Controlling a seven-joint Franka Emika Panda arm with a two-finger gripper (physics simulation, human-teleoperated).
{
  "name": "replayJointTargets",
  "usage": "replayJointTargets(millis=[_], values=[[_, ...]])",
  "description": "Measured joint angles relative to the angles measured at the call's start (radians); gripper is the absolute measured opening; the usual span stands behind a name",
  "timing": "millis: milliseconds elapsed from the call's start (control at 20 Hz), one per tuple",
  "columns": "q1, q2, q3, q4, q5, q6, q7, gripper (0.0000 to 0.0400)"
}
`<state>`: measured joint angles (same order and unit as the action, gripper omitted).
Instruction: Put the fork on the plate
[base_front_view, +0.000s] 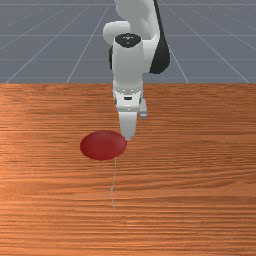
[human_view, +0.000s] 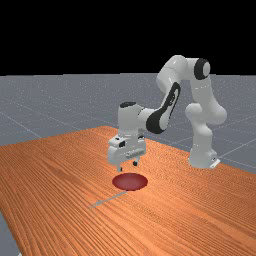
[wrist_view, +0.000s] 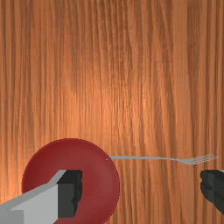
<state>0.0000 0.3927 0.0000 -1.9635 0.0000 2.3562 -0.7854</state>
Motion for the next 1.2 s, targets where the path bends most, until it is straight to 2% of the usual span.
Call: replayJointTargets(millis=[50, 100, 200, 250, 300, 350, 400, 500, 650, 850, 1050, 1150, 1200], values=[[0.0, 0.0, 0.0, 0.0, 0.0, 0.0, 0.0, 0.0249], [0.002, -0.001, -0.002, -0.001, 0.005, -0.006, 0.019, 0.0308], [0.003, -0.003, -0.005, -0.001, 0.01, -0.011, 0.038, 0.0366], [0.024, -0.058, -0.031, -0.059, 0.021, -0.067, 0.216, 0.0224], [0.04, -0.094, -0.051, -0.078, 0.042, -0.128, 0.388, 0.0137], [0.052, -0.108, -0.07, -0.076, 0.071, -0.184, 0.554, 0.0084], [0.06, -0.11, -0.087, -0.066, 0.106, -0.232, 0.715, 0.0051], [0.065, -0.098, -0.119, -0.04, 0.197, -0.308, 1.023, 0.0019], [0.053, -0.089, -0.14, -0.031, 0.282, -0.347, 1.211, 0.0004], [0.052, -0.076, -0.14, -0.025, 0.311, -0.345, 1.254, 0.0001], [0.058, -0.045, -0.14, -0.01, 0.333, -0.246, 1.278, 0.0], [0.056, 0.011, -0.141, 0.057, 0.342, -0.197, 1.289, 0.0], [0.052, 0.052, -0.141, 0.108, 0.344, -0.19, 1.292, 0.0157]])
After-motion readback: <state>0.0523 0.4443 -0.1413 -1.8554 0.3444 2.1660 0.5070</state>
